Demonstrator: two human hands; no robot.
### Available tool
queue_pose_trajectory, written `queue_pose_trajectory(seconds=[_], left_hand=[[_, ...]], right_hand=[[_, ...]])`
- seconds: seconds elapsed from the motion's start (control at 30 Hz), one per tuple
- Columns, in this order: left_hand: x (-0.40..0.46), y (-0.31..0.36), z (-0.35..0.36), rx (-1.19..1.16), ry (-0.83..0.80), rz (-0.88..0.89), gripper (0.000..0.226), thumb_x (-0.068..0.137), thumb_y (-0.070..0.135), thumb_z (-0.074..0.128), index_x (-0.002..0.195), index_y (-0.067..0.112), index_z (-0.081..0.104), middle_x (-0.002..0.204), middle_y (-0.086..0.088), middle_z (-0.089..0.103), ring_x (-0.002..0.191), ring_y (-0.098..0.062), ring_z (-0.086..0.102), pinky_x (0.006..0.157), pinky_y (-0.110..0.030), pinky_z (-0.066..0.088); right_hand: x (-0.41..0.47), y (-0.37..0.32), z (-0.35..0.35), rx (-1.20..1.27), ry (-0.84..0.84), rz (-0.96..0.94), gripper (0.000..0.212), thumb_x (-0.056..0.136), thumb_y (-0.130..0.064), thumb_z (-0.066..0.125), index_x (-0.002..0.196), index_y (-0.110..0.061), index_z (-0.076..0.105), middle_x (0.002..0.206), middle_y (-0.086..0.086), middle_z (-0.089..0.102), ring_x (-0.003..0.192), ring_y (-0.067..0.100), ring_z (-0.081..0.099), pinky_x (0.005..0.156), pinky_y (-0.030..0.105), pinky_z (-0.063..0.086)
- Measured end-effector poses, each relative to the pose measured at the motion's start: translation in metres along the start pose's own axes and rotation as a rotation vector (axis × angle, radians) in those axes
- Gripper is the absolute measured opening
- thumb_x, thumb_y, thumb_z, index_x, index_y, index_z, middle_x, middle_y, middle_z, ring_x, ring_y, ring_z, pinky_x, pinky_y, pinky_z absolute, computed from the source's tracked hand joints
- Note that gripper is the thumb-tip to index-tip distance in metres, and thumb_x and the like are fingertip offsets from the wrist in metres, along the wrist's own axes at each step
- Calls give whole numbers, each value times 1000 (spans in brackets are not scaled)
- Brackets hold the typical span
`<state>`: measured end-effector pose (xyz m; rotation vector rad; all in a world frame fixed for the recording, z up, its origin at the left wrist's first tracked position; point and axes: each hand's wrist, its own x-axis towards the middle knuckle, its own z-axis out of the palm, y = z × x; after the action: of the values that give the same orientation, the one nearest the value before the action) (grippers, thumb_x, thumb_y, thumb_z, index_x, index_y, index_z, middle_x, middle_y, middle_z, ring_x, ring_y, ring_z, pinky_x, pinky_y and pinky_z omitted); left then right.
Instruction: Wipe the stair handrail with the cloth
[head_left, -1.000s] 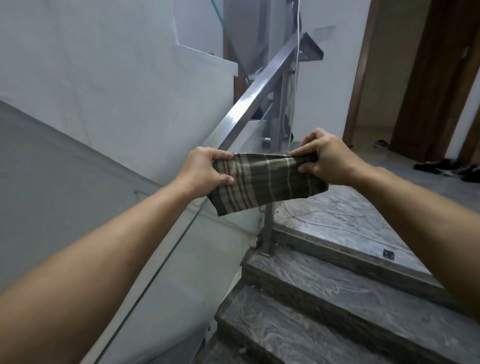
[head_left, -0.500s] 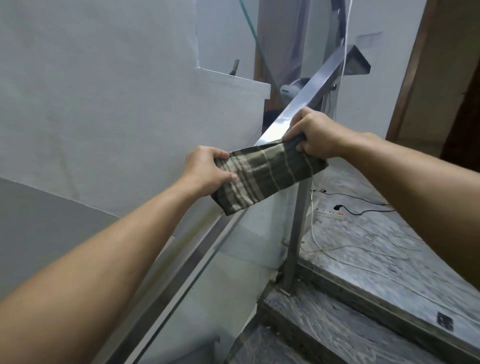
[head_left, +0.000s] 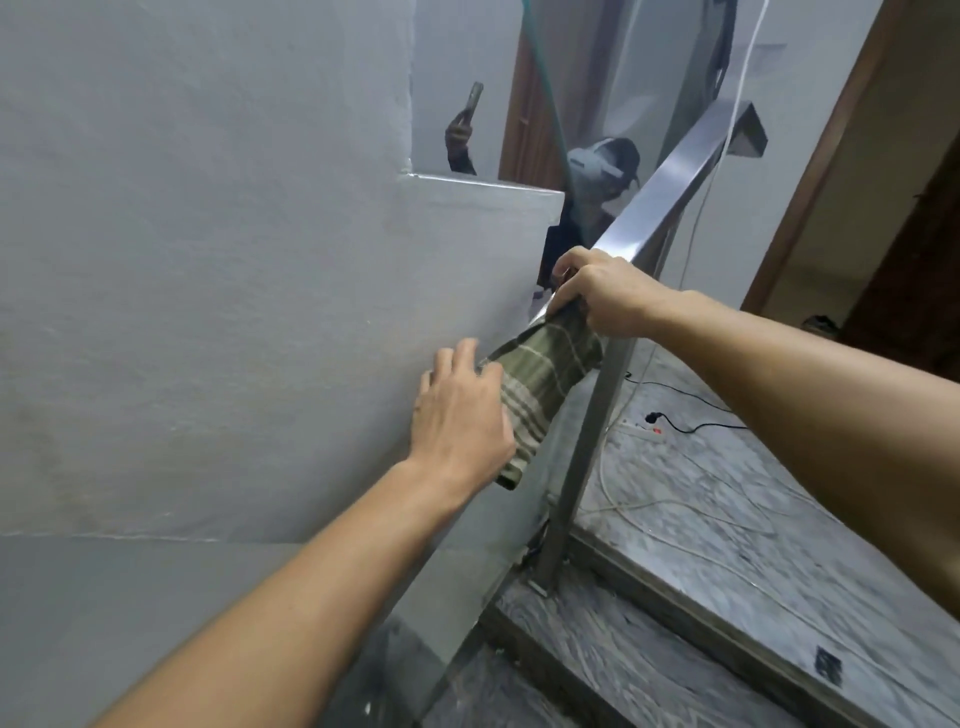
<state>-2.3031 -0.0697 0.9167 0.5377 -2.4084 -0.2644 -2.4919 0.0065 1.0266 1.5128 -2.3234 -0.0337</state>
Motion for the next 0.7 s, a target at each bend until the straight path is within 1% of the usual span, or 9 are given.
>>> queue_pose_trajectory(seconds=[0.1,0.17,0.23,0.33,0.43,0.53,0.6,0.67,0.7], left_hand=[[11,5,12,-116,-28,73,53,91,32,49,137,8,40,153,-14,29,139,-30,29,114,-42,28],[19,7,24,-133,-104,77,65,95,39,43,149,9,21,160,-14,13,148,-29,13,121,-43,15],[23,6,35,-124,-183,88,69,98,42,36,152,11,5,163,-10,-4,150,-24,-5,123,-43,2],[23,6,49,-102,-243,81,71,100,42,30,151,9,-5,161,-8,-15,148,-21,-17,122,-42,-6],[21,11,59,-51,-218,24,72,99,42,28,151,7,-9,160,-10,-17,148,-25,-18,121,-44,-8],[22,15,62,-13,-203,-48,72,100,41,28,150,6,-9,161,-12,-16,148,-30,-14,121,-47,-4],[22,16,62,-4,-204,-74,70,100,39,29,150,7,-9,161,-12,-14,149,-31,-10,121,-47,1],[21,16,63,24,-199,-77,70,100,37,30,150,7,-9,161,-12,-12,149,-31,-6,122,-47,5],[21,15,63,40,-196,-77,71,100,37,31,150,7,-9,162,-12,-11,150,-30,-5,122,-47,7]], right_hand=[[0,3,-1,-33,20,-10,43,76,1,70,103,-32,74,137,4,46,120,26,39,97,47,42],[1,5,1,-41,55,-5,39,77,-2,72,102,-32,75,139,3,44,122,25,35,98,46,39],[2,7,2,-46,75,8,37,77,-4,72,101,-31,75,138,3,44,122,25,34,99,45,36],[6,11,3,-63,103,9,31,78,-7,73,100,-29,75,134,3,47,120,25,36,98,45,37],[9,11,8,-115,172,-13,25,81,-12,72,99,-28,75,127,5,49,116,28,38,98,45,36],[9,10,16,-236,325,-69,22,82,-9,67,102,-17,73,124,13,51,115,35,42,98,49,36],[8,10,22,-267,395,-152,19,82,-4,65,99,-9,71,117,18,56,105,37,51,90,49,44],[3,10,28,-208,324,-262,19,82,-4,67,101,-6,72,109,18,62,96,36,59,82,46,53],[0,10,31,-171,256,-288,25,84,-5,65,108,-7,71,113,17,63,101,35,60,87,45,53]])
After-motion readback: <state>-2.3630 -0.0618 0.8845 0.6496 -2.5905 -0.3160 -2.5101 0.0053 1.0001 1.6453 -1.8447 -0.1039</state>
